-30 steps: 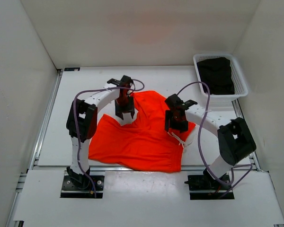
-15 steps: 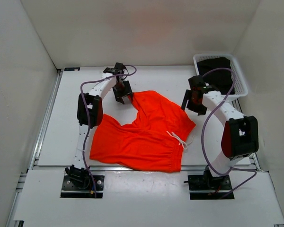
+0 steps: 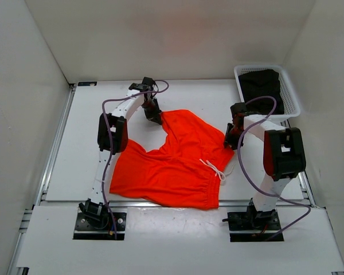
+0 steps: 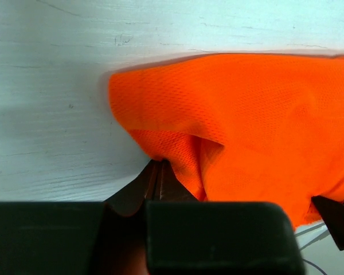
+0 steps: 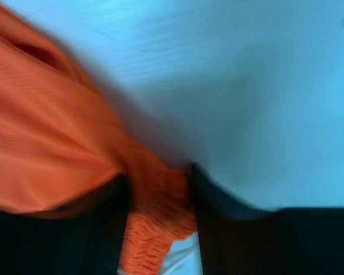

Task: Fold and stack the shorts
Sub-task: Flatten the shorts out

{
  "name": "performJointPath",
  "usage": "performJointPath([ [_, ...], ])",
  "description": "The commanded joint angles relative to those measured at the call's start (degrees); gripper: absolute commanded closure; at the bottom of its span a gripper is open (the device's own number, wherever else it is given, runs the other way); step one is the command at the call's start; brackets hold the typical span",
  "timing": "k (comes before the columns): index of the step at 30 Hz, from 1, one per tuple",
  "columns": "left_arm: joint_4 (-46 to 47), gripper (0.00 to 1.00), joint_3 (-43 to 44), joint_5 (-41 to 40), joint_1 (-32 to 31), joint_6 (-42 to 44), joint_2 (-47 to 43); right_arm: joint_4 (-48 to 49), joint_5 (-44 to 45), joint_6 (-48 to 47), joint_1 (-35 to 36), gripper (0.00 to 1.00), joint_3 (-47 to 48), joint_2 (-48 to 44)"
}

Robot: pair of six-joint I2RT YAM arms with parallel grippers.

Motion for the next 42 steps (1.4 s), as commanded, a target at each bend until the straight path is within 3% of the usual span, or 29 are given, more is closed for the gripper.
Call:
performJointPath([
  [1, 0.43, 0.90, 1.57, 0.28, 0.46, 0.76, -0.92, 2.33, -3.07, -0.79, 0.04, 0.67, -1.13, 0.30],
  [4, 0.43, 0.90, 1.57, -2.80, 2.73, 1.89, -5.22, 2.33, -1.42, -0.27, 0.04, 1.00, -1.14, -0.40],
  [8, -0.18, 0.90, 1.04, -8.51, 5.82, 3.65, -12.95, 1.72, 0.89, 0.27, 0.04, 1.00, -1.14, -5.58],
  [12, -1.32, 0.90, 3.15, -9.13, 9.16, 5.06, -16.48, 0.40, 1.59, -0.79, 0.65, 1.00, 0.79, -6.12],
  [20, -2.74, 0.90, 15.79, -6.68, 12.67, 6.29, -7.97, -0.75, 3.26, -1.32, 1.18, 1.00, 4.22, -3.76],
  [21, -1.86, 0.90, 15.81, -5.80, 13.37, 6.29, -7.09, -0.75, 3.26, -1.32, 1.18, 0.99, 4.75, -3.23],
  [22, -0.29, 0.77, 15.81, -2.92, 13.38, 6.29, -5.60, -0.75, 3.26, -1.32, 1.18, 0.91, 5.97, -2.18],
  [23, -0.27, 0.54, 15.81, -1.24, 13.99, 5.68, -5.06, -0.75, 3.78, -1.32, 1.18, 0.72, 6.59, -1.64],
  [25, 0.26, 0.47, 15.81, 1.14, 14.00, 5.68, -5.06, -0.75, 3.79, -1.32, 1.18, 0.55, 7.21, -1.11],
  [27, 1.66, 0.42, 11.97, 1.15, 14.00, 6.20, -6.10, -0.75, 4.31, -1.32, 1.71, 0.48, 7.92, -1.11],
  [29, 2.53, 0.47, 10.02, 0.63, 13.13, 8.05, -8.03, -0.75, 4.84, -1.32, 1.71, 0.48, 7.92, -1.73],
  [31, 2.02, 0.63, 10.01, 0.62, 10.49, 11.37, -8.04, -0.75, 5.54, -0.79, 1.71, 0.49, 7.92, -1.73],
  [33, 0.00, 0.64, 12.28, -2.97, 7.25, 13.23, -7.09, -1.27, 5.54, -0.79, 1.71, 0.49, 7.92, -1.73],
  [34, -0.88, 0.58, 13.08, -3.59, 6.53, 14.46, -6.47, -1.27, 5.54, -0.79, 1.71, 0.49, 7.92, -1.73],
  [35, -1.41, 0.40, 13.08, -3.60, 6.00, 14.47, -5.59, -1.27, 5.54, -0.27, 1.71, 0.49, 7.92, -1.73],
  [37, -1.41, 0.27, 13.08, -3.60, 5.29, 15.60, -4.63, -1.88, 5.54, -0.26, 1.71, 0.49, 7.92, -1.73],
  [42, -0.72, 0.17, 15.01, -6.92, 2.31, 16.14, -0.50, -2.42, 5.54, -0.26, 1.71, 0.48, 5.82, -2.34],
])
